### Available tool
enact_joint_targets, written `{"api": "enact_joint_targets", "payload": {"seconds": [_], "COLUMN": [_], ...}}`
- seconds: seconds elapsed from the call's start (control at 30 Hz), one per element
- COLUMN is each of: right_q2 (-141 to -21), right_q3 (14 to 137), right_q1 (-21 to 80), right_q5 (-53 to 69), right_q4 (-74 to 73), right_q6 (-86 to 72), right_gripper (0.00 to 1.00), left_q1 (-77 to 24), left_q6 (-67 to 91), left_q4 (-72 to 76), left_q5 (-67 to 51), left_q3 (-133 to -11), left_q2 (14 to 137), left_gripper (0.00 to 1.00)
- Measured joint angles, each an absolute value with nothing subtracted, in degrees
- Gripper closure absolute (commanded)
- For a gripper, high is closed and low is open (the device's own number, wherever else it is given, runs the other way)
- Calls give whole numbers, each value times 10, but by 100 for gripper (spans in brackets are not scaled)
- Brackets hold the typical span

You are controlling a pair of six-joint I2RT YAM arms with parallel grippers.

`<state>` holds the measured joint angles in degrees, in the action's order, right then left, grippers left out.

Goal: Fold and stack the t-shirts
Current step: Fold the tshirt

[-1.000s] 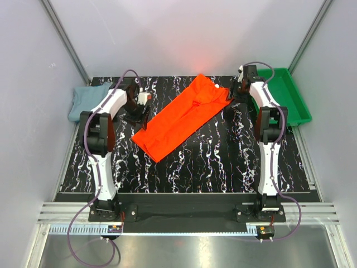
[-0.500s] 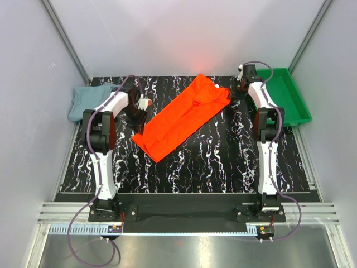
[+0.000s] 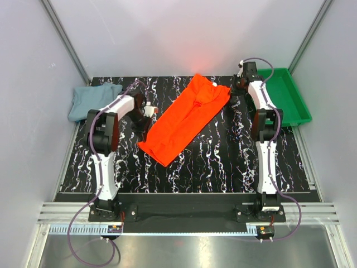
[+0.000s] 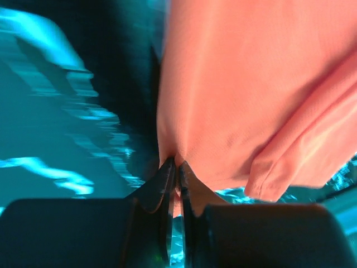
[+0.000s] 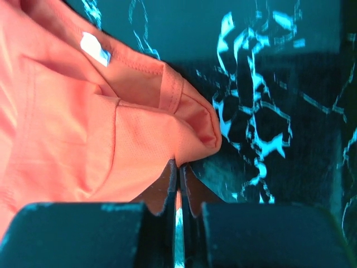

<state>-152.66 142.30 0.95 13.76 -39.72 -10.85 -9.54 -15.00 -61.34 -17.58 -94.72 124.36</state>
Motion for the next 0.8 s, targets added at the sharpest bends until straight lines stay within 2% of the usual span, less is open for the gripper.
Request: {"api": "enact_joint_targets", "payload": {"seconds": [0.47, 0.8], "right_q2": [-1558, -1594], "right_q3": [1472, 1532], "right_q1": [17, 50], "right_q5": [147, 150], "right_q4": [-388, -371], "right_q6": [-113, -120], "right_gripper": [96, 97], "left_q1": [-241, -288], "left_q6": [-141, -139], "left_q4": [-630, -631], "left_q5": [-234, -254], "left_q3": [-882, -870], "left_q2": [1190, 1174], "left_gripper": [91, 90]}}
